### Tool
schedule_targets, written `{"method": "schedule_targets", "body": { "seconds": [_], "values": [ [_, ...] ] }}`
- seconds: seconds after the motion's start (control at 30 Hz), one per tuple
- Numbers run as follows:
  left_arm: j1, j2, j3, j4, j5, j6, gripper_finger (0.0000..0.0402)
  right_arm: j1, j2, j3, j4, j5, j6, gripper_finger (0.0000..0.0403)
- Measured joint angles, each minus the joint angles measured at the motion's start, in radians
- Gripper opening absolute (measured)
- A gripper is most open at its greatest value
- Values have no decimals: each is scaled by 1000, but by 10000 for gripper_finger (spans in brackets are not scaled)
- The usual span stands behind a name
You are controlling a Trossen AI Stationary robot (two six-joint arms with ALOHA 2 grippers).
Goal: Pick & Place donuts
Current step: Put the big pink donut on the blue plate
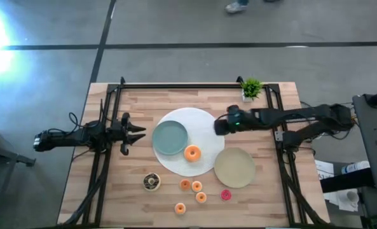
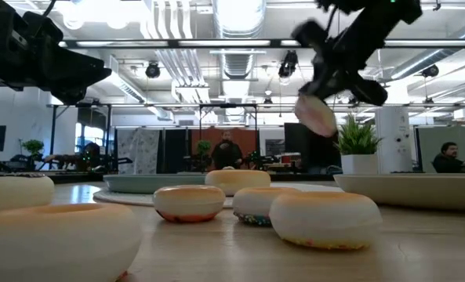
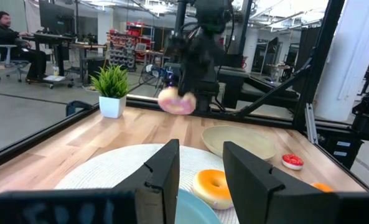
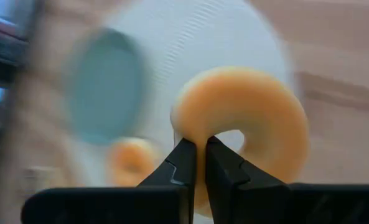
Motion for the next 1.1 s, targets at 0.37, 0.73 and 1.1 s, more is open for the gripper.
{"method": "schedule_targets", "body": {
  "seconds": [0.37, 0.73, 1.1],
  "values": [
    [0, 0, 0, 0, 0, 0, 98, 49, -76, -355, 905, -10, 287, 13],
    [-3, 4, 0, 181, 13, -720, 98, 56, -24, -303, 940, -102, 301, 13],
    [-3, 28, 0, 278, -339, -1099, 98, 53, 36, -250, 937, -110, 317, 13]
  ]
}}
